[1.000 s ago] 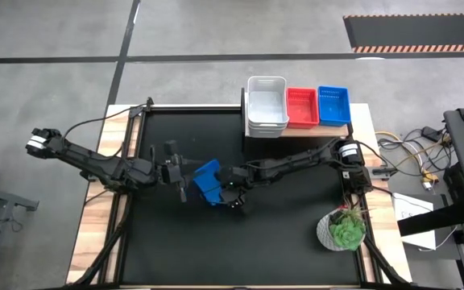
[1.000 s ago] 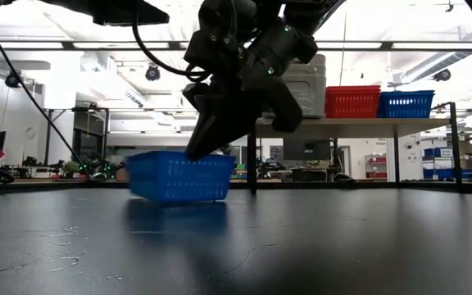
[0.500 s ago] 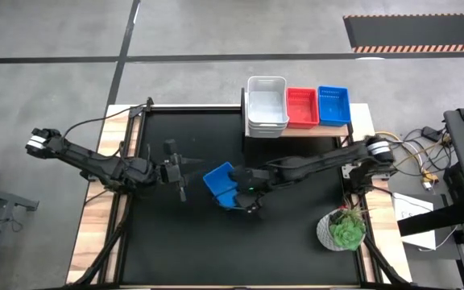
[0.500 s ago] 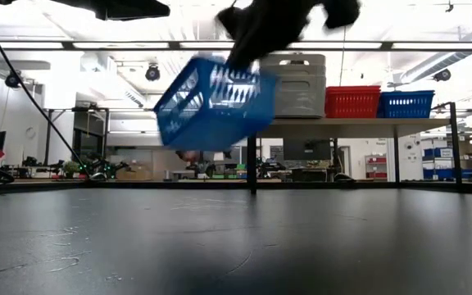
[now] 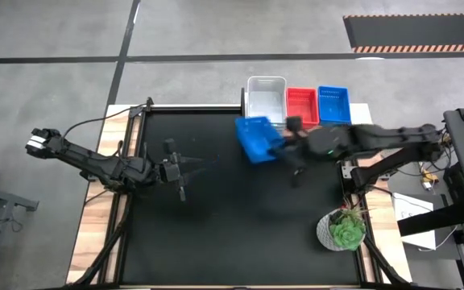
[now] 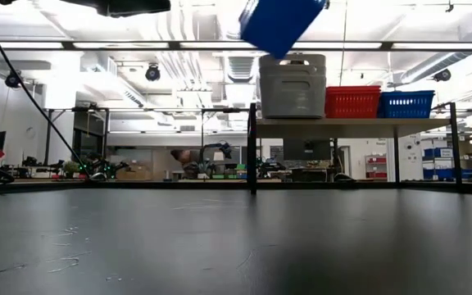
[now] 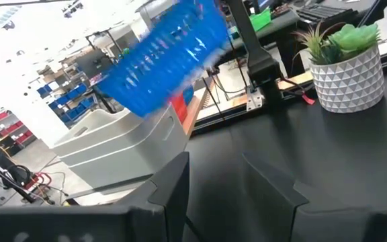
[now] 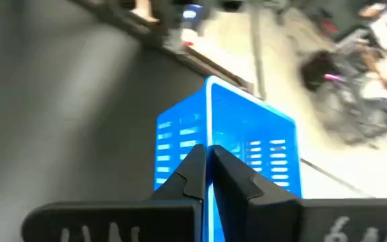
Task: Stack baskets on shelf by color
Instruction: Stack the blue bin on top of the blue bins on the shelf
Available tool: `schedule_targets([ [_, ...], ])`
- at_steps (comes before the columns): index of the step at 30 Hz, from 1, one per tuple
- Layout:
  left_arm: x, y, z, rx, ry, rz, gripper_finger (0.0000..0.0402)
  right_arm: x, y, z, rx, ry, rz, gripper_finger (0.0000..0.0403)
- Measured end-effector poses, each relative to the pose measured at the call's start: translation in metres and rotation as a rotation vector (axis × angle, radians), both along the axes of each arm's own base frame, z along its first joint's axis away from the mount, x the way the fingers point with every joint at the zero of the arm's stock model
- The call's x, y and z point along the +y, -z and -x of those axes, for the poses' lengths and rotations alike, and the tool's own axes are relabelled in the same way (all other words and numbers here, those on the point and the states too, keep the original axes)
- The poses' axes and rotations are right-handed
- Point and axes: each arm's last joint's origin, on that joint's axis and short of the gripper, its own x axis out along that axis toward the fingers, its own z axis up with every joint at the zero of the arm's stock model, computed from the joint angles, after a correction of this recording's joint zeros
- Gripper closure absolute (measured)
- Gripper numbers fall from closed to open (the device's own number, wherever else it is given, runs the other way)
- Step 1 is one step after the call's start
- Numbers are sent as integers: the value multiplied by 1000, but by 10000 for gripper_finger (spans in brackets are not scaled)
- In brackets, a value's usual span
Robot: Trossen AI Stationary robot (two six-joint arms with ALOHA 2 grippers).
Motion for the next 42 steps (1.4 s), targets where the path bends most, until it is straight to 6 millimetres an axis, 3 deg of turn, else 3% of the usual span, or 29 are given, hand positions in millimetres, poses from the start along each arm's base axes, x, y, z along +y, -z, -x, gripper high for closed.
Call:
schedule_targets([
  [8,0,1,0,1,1,0,285,-13,-27,47,-94,52,19,392],
  [19,0,1,0,-1,0,0,285,-31,-30,92,-20,342,214,392],
  [24,0,1,-1,1,0,0,285,-44,-24,119,45,461,176,392],
  [28,0,2,-1,4,1,-1,285,-51,-28,179,-72,537,100,392],
  [35,0,0,0,1,1,-18,285,-52,-10,221,-177,587,-6,392],
  [40,0,0,-1,5,2,-35,285,-53,9,238,-209,622,-43,392],
  [42,0,-1,-1,-4,2,-41,285,-53,17,235,-187,623,-37,392],
])
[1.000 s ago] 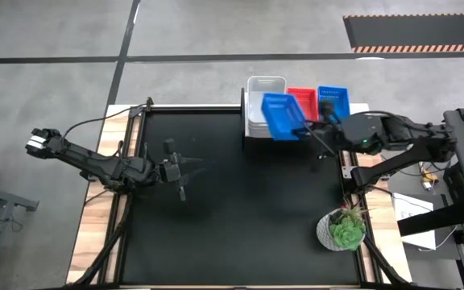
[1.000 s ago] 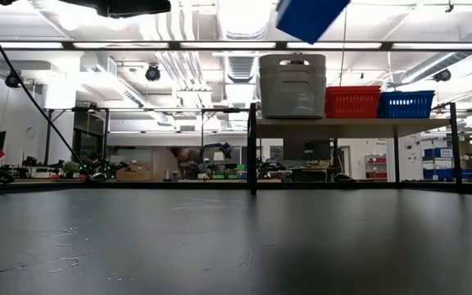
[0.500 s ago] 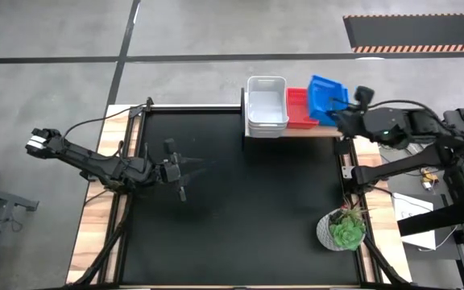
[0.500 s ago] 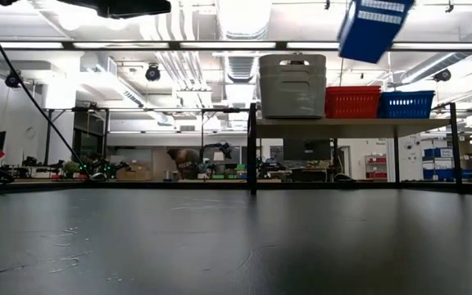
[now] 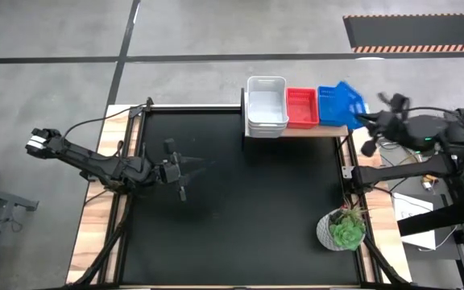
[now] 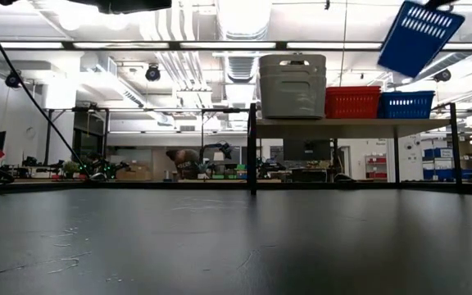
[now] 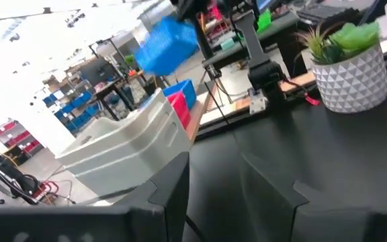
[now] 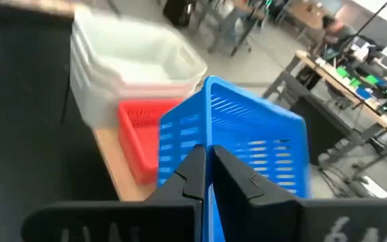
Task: Stack baskets on shelf by color
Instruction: Stack the blue bin on top of the blue bins on the shelf
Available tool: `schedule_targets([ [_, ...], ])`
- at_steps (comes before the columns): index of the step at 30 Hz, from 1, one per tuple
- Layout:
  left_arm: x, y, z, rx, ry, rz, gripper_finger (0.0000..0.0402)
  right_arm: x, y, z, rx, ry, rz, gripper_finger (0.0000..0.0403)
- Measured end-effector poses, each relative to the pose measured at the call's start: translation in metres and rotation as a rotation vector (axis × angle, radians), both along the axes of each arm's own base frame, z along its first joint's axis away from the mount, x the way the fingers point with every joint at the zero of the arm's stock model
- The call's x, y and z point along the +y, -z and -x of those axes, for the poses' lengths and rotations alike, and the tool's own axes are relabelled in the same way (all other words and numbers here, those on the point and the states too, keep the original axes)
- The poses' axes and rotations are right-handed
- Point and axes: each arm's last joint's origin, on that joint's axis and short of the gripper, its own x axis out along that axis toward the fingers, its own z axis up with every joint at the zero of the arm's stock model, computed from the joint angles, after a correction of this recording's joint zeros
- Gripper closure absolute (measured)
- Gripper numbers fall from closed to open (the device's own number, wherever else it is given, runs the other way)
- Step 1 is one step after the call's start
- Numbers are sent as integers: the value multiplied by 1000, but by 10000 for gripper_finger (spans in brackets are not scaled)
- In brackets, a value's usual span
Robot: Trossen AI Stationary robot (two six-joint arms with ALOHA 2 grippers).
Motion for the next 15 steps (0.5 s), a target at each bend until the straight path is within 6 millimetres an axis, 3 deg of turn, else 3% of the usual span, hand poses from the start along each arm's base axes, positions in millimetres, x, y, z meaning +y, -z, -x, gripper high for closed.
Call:
schedule_targets([
  [7,0,-4,0,-27,1,-21,285,-1,11,-18,82,38,66,392],
  [15,0,-5,0,-36,1,-65,285,-2,17,-55,291,44,192,392],
])
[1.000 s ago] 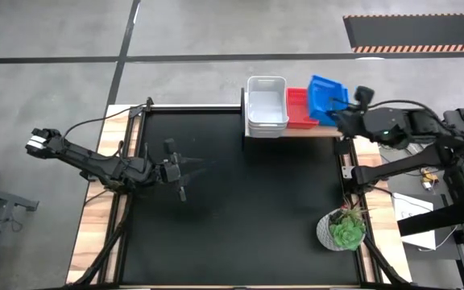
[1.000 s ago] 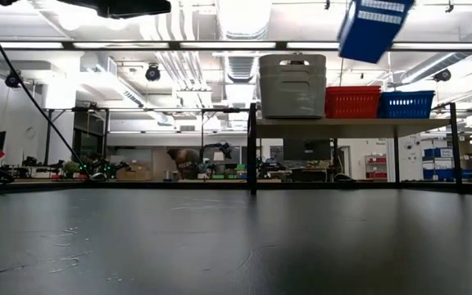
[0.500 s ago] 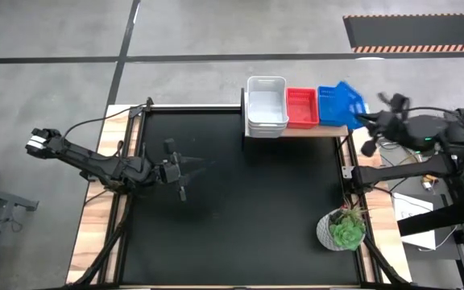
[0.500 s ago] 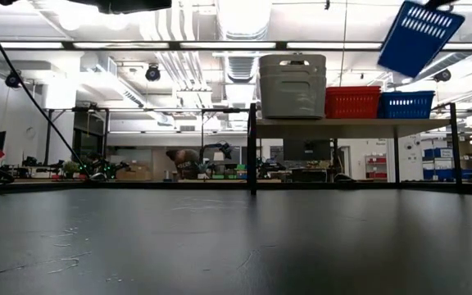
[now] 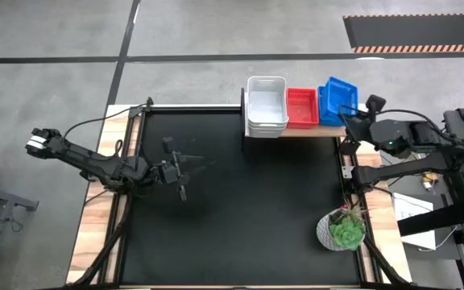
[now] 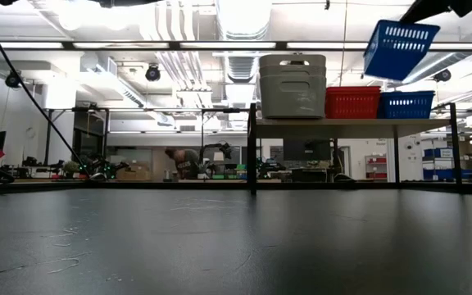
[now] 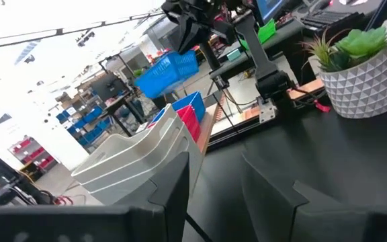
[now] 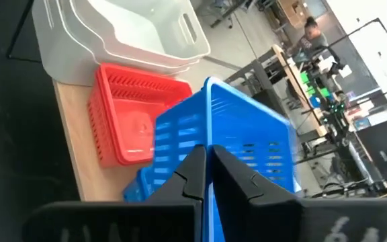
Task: Stack baskets on shelf by color
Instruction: Stack the blue bin on top of the blue bins on the shelf
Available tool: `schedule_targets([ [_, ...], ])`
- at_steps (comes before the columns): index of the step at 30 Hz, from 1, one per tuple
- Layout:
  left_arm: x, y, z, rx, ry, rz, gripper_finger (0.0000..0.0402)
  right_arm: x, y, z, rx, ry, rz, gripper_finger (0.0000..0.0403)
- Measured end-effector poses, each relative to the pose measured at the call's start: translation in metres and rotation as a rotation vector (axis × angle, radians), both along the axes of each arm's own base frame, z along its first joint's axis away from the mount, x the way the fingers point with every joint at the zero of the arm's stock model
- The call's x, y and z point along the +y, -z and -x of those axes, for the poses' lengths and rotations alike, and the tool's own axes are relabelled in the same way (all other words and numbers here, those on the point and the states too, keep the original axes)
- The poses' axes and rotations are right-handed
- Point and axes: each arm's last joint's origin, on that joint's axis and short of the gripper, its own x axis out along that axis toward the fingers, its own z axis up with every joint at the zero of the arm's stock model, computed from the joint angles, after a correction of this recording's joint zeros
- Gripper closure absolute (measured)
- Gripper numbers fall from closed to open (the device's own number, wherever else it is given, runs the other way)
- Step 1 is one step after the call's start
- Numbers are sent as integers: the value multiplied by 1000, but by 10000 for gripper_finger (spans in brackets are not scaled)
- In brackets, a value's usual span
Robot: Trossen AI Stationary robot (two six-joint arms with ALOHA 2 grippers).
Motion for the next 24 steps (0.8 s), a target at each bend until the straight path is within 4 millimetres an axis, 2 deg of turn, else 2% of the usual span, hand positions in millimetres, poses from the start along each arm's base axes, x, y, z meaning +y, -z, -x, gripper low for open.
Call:
schedule_targets([
  [7,0,0,0,7,0,-27,285,0,1,-42,176,-28,38,392],
  [17,0,1,0,14,-1,-40,285,-6,-18,-33,118,-26,27,392],
  [24,0,-2,0,-6,-2,-60,285,-16,-17,-72,124,-134,-3,392],
])
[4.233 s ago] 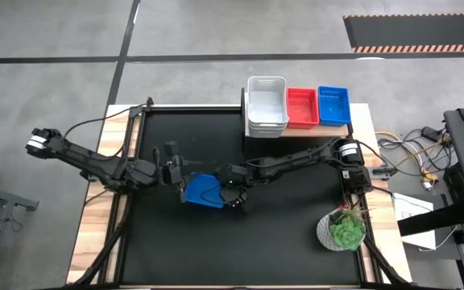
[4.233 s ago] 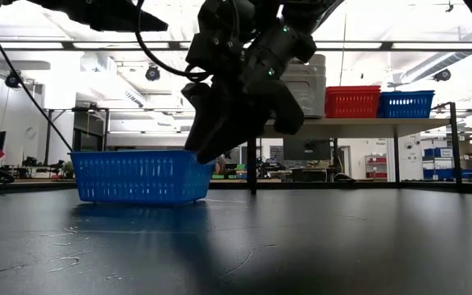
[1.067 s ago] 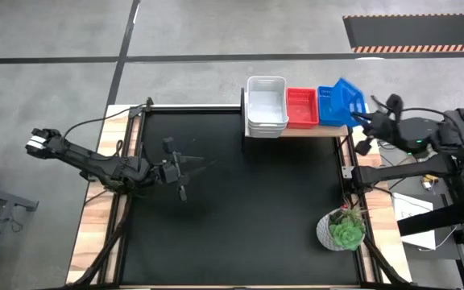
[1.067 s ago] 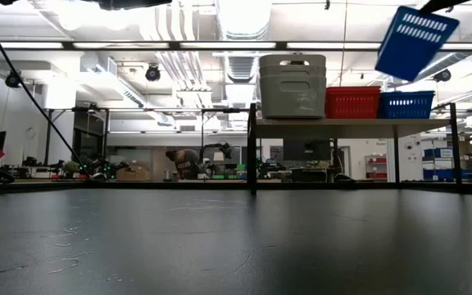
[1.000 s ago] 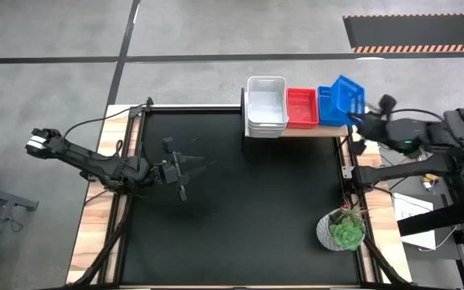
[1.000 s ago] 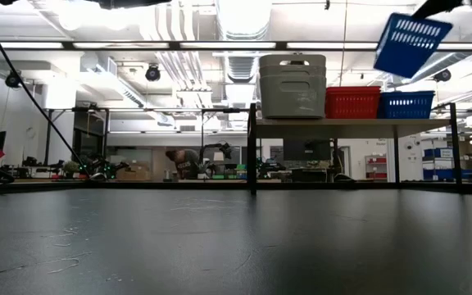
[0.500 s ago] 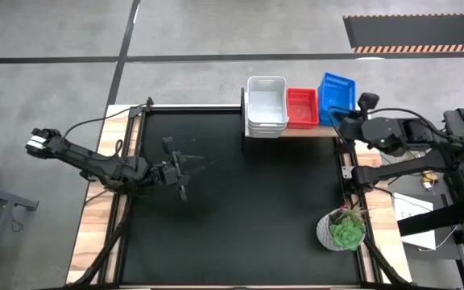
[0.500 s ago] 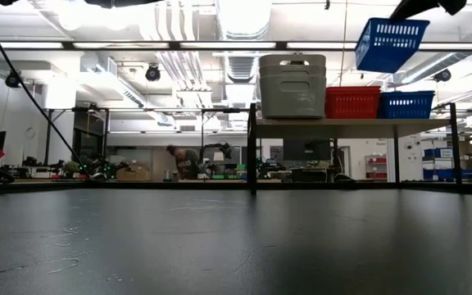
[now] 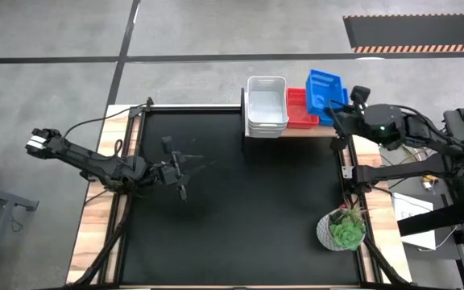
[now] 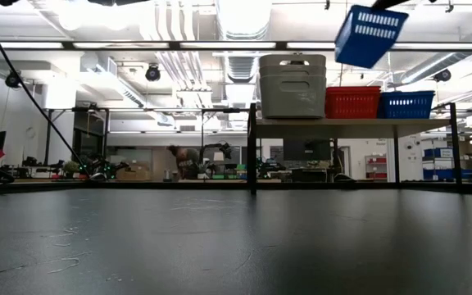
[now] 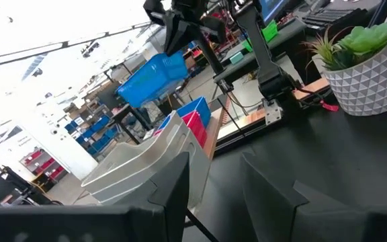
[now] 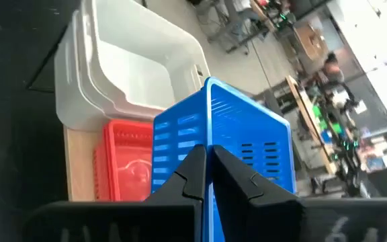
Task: Stack baskets on shelf by color
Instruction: Stack the blue bin on top of the blue bins on the shelf
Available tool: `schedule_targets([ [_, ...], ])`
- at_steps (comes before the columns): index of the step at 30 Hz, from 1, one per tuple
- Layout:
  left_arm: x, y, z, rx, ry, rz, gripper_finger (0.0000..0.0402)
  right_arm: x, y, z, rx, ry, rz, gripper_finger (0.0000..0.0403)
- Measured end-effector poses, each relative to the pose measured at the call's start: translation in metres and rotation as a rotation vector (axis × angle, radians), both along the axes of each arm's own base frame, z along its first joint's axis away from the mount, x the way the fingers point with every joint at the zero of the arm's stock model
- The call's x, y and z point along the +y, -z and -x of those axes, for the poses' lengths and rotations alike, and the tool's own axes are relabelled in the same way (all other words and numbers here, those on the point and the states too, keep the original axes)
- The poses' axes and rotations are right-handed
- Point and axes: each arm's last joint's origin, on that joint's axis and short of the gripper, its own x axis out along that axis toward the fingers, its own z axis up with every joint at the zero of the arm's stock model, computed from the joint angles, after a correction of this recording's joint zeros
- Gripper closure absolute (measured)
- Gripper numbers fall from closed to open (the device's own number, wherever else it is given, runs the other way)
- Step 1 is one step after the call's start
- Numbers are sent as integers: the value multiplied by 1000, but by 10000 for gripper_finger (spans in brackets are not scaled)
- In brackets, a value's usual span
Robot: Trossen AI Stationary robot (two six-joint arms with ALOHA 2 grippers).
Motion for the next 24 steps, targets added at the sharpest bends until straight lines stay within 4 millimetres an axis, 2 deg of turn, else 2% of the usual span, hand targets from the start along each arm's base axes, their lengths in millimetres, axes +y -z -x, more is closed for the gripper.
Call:
schedule_targets([
  [4,0,-1,0,-1,0,-7,285,-12,0,-7,90,22,30,392],
  [13,0,0,0,2,0,-19,285,-44,12,13,237,155,-142,392],
  [17,0,0,0,2,0,-19,285,-49,14,18,244,137,-214,392],
  [24,0,1,-1,7,0,-21,285,-50,16,20,282,125,-215,392],
])
